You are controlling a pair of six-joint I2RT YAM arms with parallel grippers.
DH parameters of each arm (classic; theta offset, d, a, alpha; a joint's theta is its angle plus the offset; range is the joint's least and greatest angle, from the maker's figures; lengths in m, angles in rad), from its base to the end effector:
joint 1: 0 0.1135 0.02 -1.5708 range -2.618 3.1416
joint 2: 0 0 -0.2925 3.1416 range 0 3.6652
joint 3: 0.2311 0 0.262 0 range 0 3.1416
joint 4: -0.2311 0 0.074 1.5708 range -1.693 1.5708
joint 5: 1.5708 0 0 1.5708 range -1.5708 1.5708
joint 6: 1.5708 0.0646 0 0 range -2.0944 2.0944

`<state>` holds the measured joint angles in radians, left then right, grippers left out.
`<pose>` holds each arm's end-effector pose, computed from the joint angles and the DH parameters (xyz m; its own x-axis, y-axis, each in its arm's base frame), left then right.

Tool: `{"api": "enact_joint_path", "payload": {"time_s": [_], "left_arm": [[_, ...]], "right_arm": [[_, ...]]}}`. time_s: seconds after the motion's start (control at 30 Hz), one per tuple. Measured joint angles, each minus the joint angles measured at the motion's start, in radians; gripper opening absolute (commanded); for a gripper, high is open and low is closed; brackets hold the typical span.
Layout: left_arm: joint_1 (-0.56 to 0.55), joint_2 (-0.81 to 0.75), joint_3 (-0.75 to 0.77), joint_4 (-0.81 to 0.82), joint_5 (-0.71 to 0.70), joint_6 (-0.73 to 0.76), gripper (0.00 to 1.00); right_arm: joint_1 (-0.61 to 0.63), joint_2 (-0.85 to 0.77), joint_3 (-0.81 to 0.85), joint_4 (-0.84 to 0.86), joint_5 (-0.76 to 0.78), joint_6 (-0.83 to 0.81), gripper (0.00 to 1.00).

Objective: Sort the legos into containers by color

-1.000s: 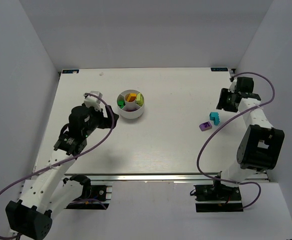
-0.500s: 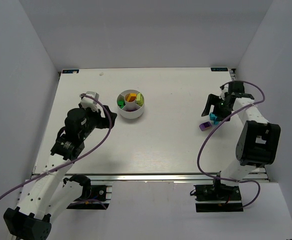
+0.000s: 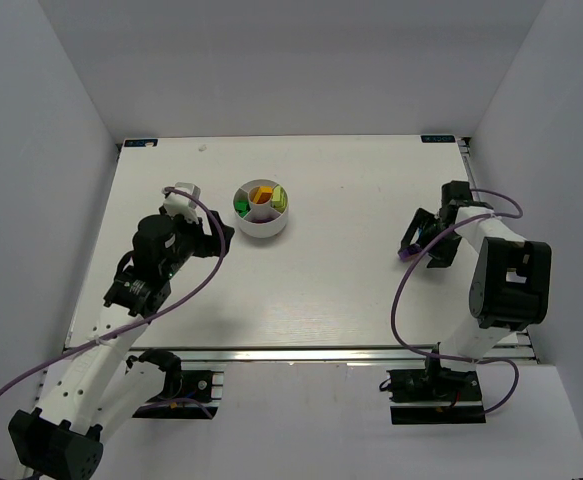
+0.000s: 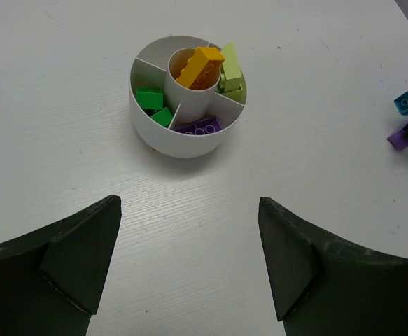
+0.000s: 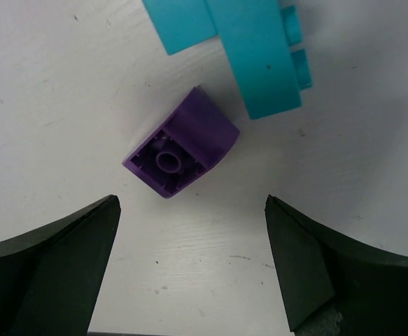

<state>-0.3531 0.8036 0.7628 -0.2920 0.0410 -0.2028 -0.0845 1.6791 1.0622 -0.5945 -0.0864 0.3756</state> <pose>0.1916 -0.0734 0.3284 -0.3772 -0.0755 -0.9231 0.3123 0.9279 -0.2035 0.3423 -0.0234 0.1762 -0.8480 0.4386 -0.2976 0.3923 0.8969 0.2042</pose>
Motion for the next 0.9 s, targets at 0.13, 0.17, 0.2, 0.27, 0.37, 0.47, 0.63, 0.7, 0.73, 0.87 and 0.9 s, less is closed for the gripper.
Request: {"api": "enact_joint_path", "payload": {"time_s": [0.13,0.17,0.2,0.27,0.37,0.47,0.63,0.7,0.73,0.87,0.9], "left_arm": [[0.000,0.000,-0.003,0.000,-0.008,0.004,0.89],[0.000,0.000,-0.003,0.000,-0.009,0.004,0.88],[0.000,0.000,-0.003,0.000,-0.010,0.005,0.89],[0.000,0.002,-0.003,0.000,-0.011,0.007,0.89],[0.000,0.007,-0.003,0.000,-0.013,0.009,0.89],[0.000,0.014,-0.003,0.000,-0.015,0.011,0.88],[0.000,0.014,-0.005,0.000,-0.016,0.015,0.88],[0.000,0.014,-0.005,0.000,-0.016,0.015,0.88],[0.000,0.014,-0.005,0.000,-0.016,0.016,0.88],[0.000,0.014,-0.005,0.000,-0.016,0.019,0.88],[0.000,0.014,-0.005,0.000,-0.016,0.019,0.88]], "right_arm": [[0.001,0.014,0.021,0.002,0.028,0.046,0.89],[0.001,0.028,0.032,0.006,0.030,0.057,0.89],[0.001,0.043,0.044,0.008,0.031,0.065,0.89],[0.001,0.078,0.065,0.020,0.031,0.081,0.89],[0.001,0.124,0.090,0.019,0.031,0.101,0.87],[0.000,0.140,0.112,0.026,0.030,0.120,0.83],[0.001,0.148,0.120,0.040,0.037,0.144,0.63],[0.001,0.149,0.117,0.046,0.041,0.146,0.54],[0.001,0.149,0.114,0.048,0.043,0.149,0.47],[0.000,0.141,0.095,0.064,0.039,0.158,0.36],[0.001,0.137,0.087,0.072,0.038,0.158,0.33]]}}
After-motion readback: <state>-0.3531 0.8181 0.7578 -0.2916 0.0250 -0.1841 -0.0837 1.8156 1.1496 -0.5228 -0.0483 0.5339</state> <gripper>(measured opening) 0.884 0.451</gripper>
